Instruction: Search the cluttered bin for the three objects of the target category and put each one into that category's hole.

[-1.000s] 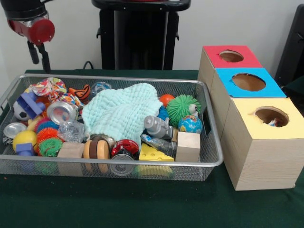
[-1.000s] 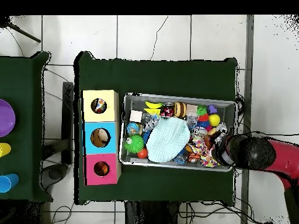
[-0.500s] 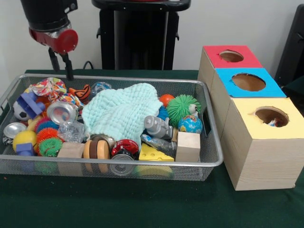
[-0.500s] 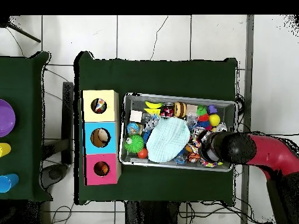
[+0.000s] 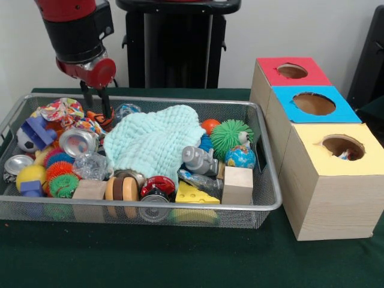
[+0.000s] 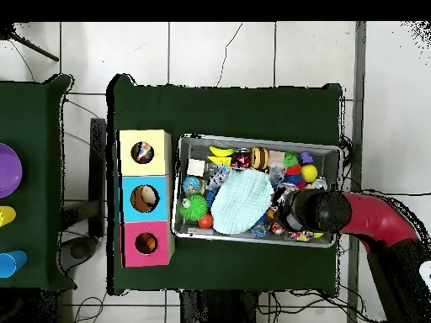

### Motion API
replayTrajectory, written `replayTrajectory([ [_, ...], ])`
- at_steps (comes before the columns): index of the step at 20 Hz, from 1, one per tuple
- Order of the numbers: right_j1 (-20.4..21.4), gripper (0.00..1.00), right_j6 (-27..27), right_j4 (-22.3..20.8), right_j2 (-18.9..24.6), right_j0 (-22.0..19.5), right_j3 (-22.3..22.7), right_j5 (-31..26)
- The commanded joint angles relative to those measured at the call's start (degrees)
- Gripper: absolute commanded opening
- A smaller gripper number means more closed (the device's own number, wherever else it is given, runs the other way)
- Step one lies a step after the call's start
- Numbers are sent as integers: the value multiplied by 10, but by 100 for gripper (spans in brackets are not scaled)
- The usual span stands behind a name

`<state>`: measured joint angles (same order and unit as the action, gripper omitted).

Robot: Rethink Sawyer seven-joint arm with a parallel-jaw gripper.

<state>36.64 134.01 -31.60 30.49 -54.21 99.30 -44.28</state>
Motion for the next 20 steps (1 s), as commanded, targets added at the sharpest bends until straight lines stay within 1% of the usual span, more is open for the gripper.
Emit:
replayTrajectory([
  [1,-39,100,-100,-26,-9,-32,-41,8],
  [6,-31,100,-150,-27,4,-60,-51,-31],
  [8,-27,100,-152,-29,6,-66,-47,-32],
  [15,-19,100,-132,-35,8,-73,-24,-18],
  [19,-29,100,-138,-57,8,-66,-33,-12],
  [20,-37,100,-137,-58,5,-60,-33,-24],
])
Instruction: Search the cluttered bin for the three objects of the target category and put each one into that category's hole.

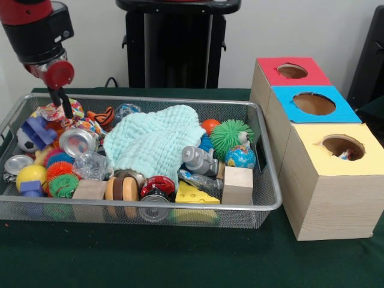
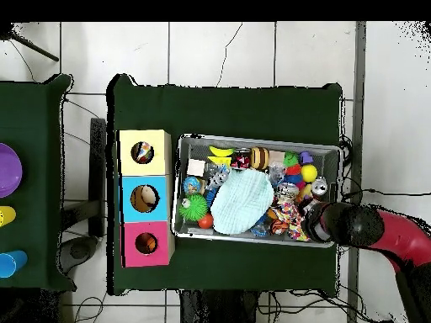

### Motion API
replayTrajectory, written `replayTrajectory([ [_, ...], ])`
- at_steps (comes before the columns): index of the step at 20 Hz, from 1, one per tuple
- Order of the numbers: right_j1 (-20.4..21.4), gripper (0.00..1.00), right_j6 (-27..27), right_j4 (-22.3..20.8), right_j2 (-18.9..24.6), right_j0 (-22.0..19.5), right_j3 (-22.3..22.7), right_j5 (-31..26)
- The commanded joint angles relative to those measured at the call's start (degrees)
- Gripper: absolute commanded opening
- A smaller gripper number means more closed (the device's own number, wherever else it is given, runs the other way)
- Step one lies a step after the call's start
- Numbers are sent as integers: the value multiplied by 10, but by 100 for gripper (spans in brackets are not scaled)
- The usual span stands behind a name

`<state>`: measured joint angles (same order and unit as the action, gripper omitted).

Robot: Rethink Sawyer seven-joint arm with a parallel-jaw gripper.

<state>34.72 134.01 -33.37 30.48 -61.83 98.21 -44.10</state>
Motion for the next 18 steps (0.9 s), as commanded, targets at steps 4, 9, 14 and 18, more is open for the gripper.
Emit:
replayTrajectory([
  [4,-2,100,-102,-53,-9,35,5,-18],
  [9,0,100,-63,-71,-25,39,46,26],
  [14,-13,100,-52,-91,-36,38,55,47],
  [18,-35,100,-44,-112,-45,32,51,78],
])
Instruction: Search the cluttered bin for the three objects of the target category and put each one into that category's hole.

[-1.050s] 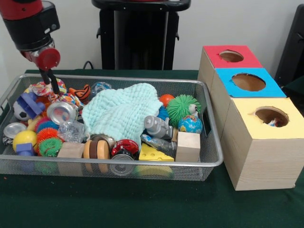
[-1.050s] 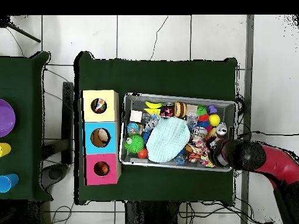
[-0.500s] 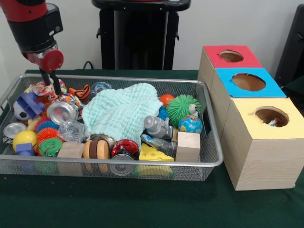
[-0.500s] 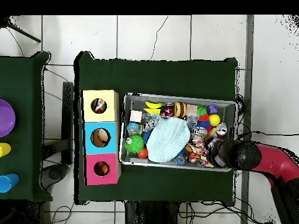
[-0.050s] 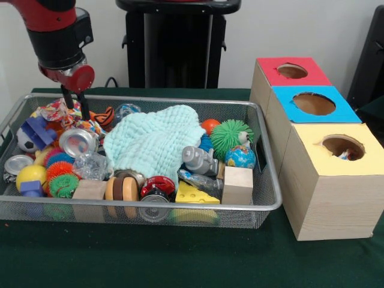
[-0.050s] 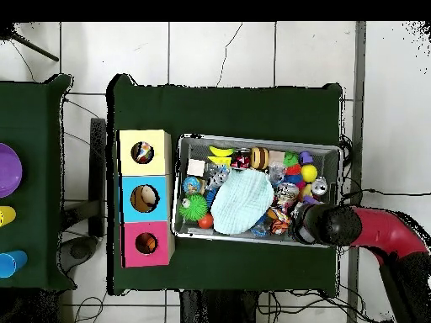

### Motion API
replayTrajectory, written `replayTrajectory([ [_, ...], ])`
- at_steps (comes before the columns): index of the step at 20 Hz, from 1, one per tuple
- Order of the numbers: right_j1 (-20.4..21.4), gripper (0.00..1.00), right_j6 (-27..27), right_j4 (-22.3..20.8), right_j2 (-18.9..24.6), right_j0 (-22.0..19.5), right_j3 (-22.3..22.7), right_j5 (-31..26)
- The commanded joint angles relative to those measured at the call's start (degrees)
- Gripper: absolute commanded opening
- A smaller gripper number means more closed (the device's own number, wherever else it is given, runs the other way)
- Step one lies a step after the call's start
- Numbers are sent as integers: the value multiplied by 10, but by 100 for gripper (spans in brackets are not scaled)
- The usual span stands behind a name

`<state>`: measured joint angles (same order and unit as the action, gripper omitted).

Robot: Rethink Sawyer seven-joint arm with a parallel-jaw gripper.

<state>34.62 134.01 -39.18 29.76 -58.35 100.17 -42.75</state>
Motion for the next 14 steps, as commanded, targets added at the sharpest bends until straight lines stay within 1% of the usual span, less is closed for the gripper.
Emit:
replayTrajectory([
  [1,-38,100,-49,-56,-38,-7,28,65],
  [3,-47,100,-66,-57,-36,-20,25,64],
  [4,-41,100,-85,-49,-30,-31,25,49],
  [5,-34,100,-93,-46,-28,-36,28,42],
  [8,5,100,-135,-29,-15,-66,42,5],
  [11,12,100,-166,-28,-6,-85,40,-18],
  [12,9,100,-175,-33,-4,-92,41,-19],
  [14,12,100,-171,-39,-4,-102,55,-9],
])
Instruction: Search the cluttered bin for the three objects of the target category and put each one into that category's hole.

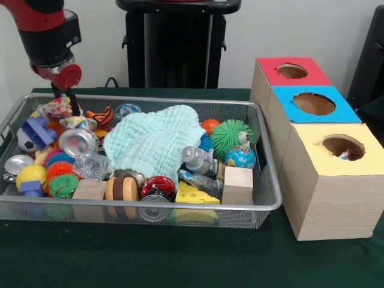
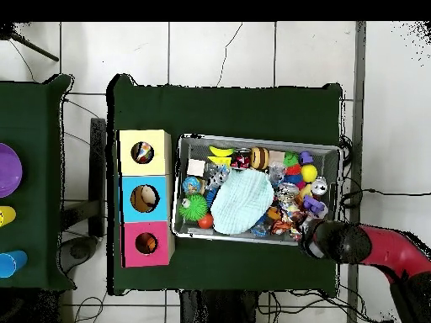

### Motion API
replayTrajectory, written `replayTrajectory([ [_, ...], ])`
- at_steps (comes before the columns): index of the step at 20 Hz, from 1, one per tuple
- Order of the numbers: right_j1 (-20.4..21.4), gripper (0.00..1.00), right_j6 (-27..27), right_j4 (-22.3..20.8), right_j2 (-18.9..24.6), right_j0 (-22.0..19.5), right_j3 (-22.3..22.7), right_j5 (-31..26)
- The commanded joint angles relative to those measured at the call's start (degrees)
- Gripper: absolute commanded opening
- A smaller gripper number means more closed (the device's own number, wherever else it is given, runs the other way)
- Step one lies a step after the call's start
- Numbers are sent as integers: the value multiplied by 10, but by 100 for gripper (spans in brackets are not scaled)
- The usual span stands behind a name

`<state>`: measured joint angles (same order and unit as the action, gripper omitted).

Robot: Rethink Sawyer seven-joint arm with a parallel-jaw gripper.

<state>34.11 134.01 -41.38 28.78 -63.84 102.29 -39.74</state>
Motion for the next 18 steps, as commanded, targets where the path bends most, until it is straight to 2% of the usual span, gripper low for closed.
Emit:
replayTrajectory([
  [1,21,100,-168,-18,7,-51,40,-37],
  [5,55,100,-179,-14,16,-73,69,-45],
  [7,46,100,-176,-21,18,-73,64,-43],
  [11,-6,100,-133,-53,6,-60,57,4],
  [14,-11,100,-87,-68,-1,-45,70,45],
  [15,-10,0,-76,-72,-2,-41,72,49],
  [18,-3,0,-42,-78,-15,-25,75,62],
])
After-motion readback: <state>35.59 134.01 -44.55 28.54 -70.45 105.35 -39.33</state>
